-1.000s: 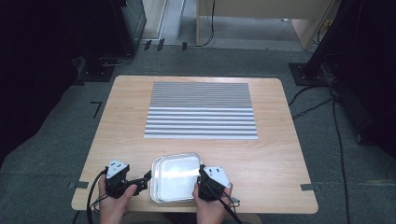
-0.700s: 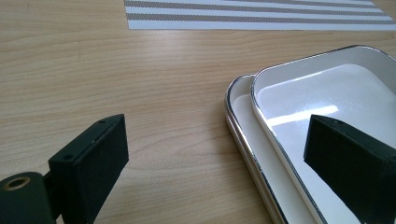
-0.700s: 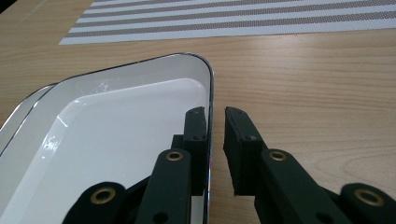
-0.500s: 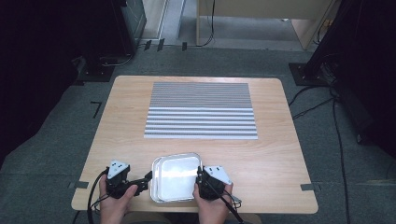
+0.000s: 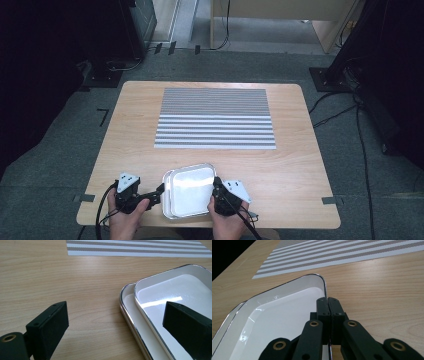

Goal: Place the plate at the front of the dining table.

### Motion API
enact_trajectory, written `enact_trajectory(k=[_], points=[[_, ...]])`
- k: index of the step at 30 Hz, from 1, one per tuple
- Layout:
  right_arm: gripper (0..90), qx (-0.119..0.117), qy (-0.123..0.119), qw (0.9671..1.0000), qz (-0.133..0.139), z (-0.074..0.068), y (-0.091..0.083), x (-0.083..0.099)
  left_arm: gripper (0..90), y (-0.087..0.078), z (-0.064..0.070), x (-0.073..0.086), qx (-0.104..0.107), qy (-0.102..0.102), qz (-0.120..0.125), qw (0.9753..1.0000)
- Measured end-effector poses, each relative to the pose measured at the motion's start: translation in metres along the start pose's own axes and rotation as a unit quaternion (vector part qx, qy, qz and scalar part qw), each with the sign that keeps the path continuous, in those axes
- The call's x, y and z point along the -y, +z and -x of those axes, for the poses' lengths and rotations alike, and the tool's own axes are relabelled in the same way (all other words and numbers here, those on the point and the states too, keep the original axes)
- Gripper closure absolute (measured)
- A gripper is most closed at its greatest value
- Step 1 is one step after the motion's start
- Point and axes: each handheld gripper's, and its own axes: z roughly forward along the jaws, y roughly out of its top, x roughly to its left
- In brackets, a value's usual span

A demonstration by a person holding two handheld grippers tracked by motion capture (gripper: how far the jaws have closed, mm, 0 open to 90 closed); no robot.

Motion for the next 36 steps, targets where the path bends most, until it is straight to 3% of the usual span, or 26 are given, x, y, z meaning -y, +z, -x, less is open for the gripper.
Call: enact_trajectory(k=[8,12,14,17,19,22,24,25,36], points=[[90.0,0.003,0.035,0.9993,0.009,0.003,-0.002,-0.001,6.2,0.0,0.002,0.001,0.004,-0.014,0.003,0.9999],[90.0,0.007,0.043,0.9989,0.019,0.004,-0.005,-0.003,6.2,-0.001,0.003,0.001,0.01,-0.035,0.009,0.9993],[89.9,0.008,0.049,0.9982,0.032,0.003,-0.01,-0.005,6.2,-0.001,0.006,0.001,0.025,-0.056,0.011,0.998],[89.9,0.005,0.052,0.998,0.036,0.002,-0.011,-0.005,6.7,0.0,0.01,0.002,0.027,-0.059,0.012,0.9978],[89.9,0.004,0.057,0.9978,0.035,0.0,-0.012,-0.005,13.5,0.002,0.019,0.005,0.014,-0.053,0.009,0.9984],[89.9,0.001,0.059,0.9977,0.033,-0.002,-0.011,-0.004,14.7,0.003,0.023,0.007,0.015,-0.05,0.005,0.9986],[89.9,-0.002,0.062,0.9975,0.035,-0.003,-0.012,-0.003,21.8,0.005,0.028,0.009,0.009,-0.05,0.002,0.9987],[89.9,-0.003,0.064,0.9972,0.039,-0.005,-0.013,-0.003,28.5,0.007,0.031,0.012,0.011,-0.05,-0.001,0.9987],[89.8,-0.002,0.066,0.9969,0.042,-0.011,-0.012,0.001,53.9,0.006,0.035,0.015,0.036,-0.048,0.003,0.9982]])
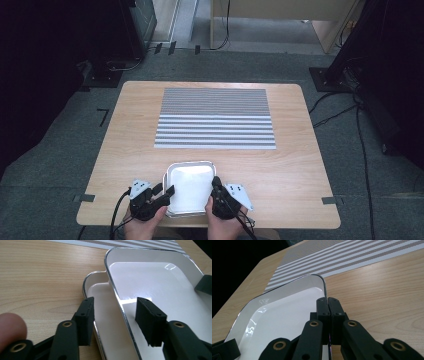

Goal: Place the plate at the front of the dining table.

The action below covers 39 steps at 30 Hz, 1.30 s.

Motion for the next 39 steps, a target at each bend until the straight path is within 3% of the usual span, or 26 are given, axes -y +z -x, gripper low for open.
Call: enact_trajectory(k=[3,5,15,18,22,23,27,39], points=[[89.8,-0.001,0.001,1.0,-0.001,-0.001,0.001,0.002,56.2,0.0,0.001,0.001,0.001,0.002,0.001,1.0],[89.7,-0.001,0.0,1.0,-0.002,-0.003,0.001,0.004,55.4,0.003,0.0,0.001,0.014,-0.009,-0.011,0.9998],[89.6,-0.008,0.009,0.9999,0.0,-0.004,0.002,0.008,57.7,0.004,-0.006,0.002,0.038,-0.028,-0.011,0.9988],[89.5,-0.01,0.014,0.9998,-0.002,-0.003,0.002,0.009,62.1,0.003,-0.007,0.002,0.03,-0.028,-0.007,0.9991],[89.5,-0.01,0.017,0.9998,-0.008,-0.001,0.004,0.012,78.4,0.002,-0.011,0.003,0.017,-0.027,-0.001,0.9995],[89.5,-0.009,0.017,0.9998,-0.011,0.0,0.004,0.014,82.3,0.001,-0.012,0.004,0.006,-0.015,0.003,0.9999],[89.5,-0.01,0.01,0.9998,-0.01,-0.001,0.004,0.016,83.2,0.001,-0.01,0.004,-0.005,0.002,0.007,1.0],[89.6,-0.012,-0.013,0.9997,-0.017,-0.003,0.007,0.016,85.1,0.002,-0.014,0.004,-0.005,-0.006,0.012,0.9999]])
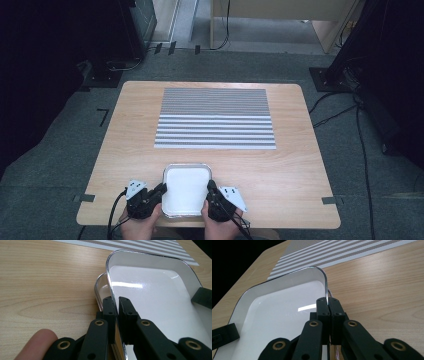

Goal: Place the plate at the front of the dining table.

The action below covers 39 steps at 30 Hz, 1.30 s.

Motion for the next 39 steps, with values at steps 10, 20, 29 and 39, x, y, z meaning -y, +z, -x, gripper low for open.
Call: enact_trajectory(k=[10,20,29,39], points=[[89.5,-0.004,-0.021,0.9997,-0.01,-0.001,0.002,-0.007,86.2,0.002,0.0,-0.003,-0.005,-0.017,0.001,0.9998],[89.5,-0.013,-0.029,0.9994,-0.011,0.001,0.002,-0.024,87.2,0.003,0.007,-0.018,-0.004,-0.02,0.01,0.9997],[89.5,-0.014,-0.032,0.9993,-0.013,0.007,0.006,-0.037,88.0,0.012,0.015,-0.029,-0.004,-0.022,0.015,0.9996],[89.6,-0.01,-0.039,0.9991,-0.012,0.016,0.01,-0.054,88.3,0.022,0.024,-0.04,0.0,-0.028,0.017,0.9995]])
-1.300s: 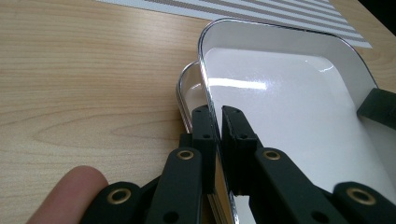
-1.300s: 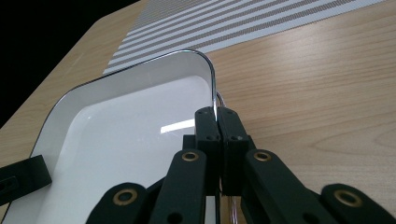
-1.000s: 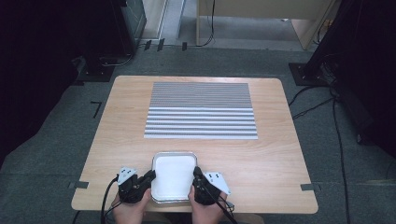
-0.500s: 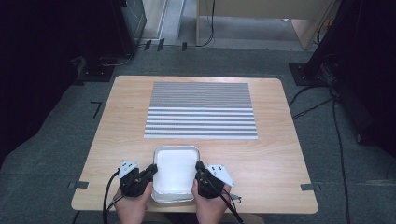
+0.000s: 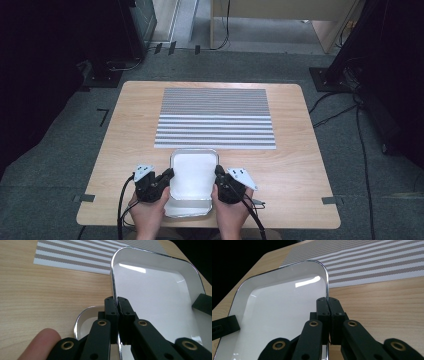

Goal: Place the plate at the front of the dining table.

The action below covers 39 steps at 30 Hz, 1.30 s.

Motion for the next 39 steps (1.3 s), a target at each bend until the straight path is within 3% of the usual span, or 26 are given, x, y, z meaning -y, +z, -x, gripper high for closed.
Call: enact_trajectory(k=[12,15,21,29,36,39], points=[[89.6,0.004,-0.001,1.0,-0.004,0.013,0.004,-0.016,88.7,0.012,0.012,-0.013,0.003,0.003,0.001,1.0],[89.6,0.005,-0.003,1.0,-0.005,0.015,0.008,-0.022,88.7,0.017,0.01,-0.019,0.016,-0.018,-0.005,0.9997],[89.6,0.004,0.002,0.9999,-0.011,0.02,0.018,-0.03,88.8,0.027,0.012,-0.029,0.008,-0.009,-0.006,0.9999],[89.7,0.007,0.005,0.9998,-0.015,0.025,0.04,-0.059,89.2,0.053,0.013,-0.057,0.005,-0.006,-0.001,1.0],[89.8,0.013,0.005,0.9996,-0.025,0.032,0.058,-0.076,89.2,0.075,0.011,-0.071,0.01,-0.015,-0.009,0.9998],[89.7,0.01,0.004,0.9996,-0.026,0.04,0.069,-0.086,89.1,0.087,0.014,-0.082,0.006,-0.007,-0.012,0.9999]])
